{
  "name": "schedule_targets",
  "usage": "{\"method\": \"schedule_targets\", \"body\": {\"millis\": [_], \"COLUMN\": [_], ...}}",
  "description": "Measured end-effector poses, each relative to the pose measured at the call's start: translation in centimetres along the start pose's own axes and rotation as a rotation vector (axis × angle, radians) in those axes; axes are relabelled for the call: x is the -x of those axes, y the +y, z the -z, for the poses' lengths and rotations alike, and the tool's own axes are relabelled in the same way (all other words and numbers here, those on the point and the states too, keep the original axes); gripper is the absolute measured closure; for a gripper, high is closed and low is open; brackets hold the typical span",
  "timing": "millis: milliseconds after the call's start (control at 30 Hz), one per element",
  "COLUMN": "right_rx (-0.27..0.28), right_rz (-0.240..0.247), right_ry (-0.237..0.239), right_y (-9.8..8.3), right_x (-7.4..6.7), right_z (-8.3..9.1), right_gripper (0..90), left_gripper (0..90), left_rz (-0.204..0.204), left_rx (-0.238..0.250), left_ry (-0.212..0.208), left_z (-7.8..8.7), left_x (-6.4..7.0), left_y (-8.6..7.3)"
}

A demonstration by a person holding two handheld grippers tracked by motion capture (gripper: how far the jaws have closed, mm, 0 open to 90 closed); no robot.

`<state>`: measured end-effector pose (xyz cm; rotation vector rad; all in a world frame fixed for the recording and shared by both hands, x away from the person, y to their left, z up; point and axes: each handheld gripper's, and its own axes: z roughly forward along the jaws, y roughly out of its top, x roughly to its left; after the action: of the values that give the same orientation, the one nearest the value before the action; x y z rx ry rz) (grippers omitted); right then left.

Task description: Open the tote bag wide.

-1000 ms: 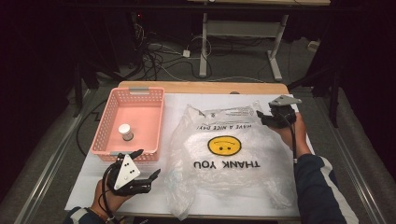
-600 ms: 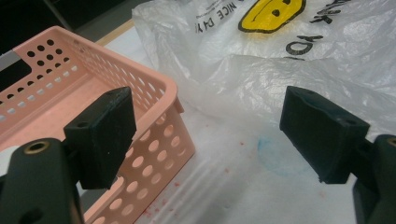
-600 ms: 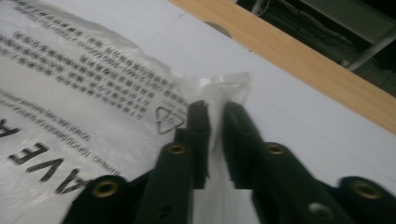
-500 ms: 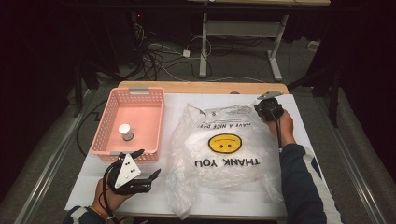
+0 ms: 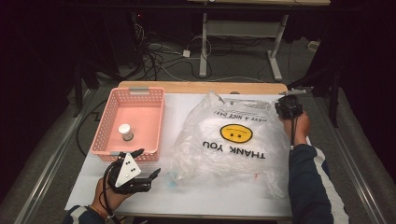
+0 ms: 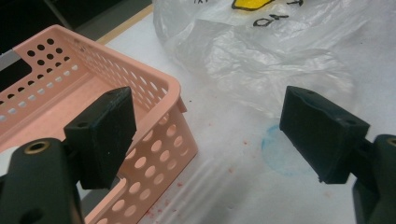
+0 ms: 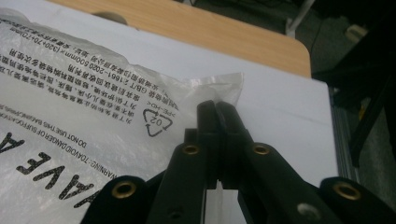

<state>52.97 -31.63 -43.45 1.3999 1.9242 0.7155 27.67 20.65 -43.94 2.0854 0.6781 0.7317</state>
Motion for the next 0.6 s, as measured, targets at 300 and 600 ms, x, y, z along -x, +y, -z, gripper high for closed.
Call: {"method": "schedule_targets", "body": {"millis": [300, 600], "right_rx": [-0.018, -0.019], "right_rz": [-0.065, -0.024], "right_ry": [-0.010, -0.016], "right_y": [-2.9, -5.4], "right_x": [3.5, 2.5], "right_z": [2.7, 4.7], "right_gripper": [90.0, 90.0], "left_gripper": [17.9, 18.0], "left_rz": [0.002, 0.013], "left_rx": [0.000, -0.003], "left_ry": [0.022, 0.047], "left_z": [0.2, 0.3], "left_x": [0.0, -0.5], "left_y": [0.0, -0.2]}}
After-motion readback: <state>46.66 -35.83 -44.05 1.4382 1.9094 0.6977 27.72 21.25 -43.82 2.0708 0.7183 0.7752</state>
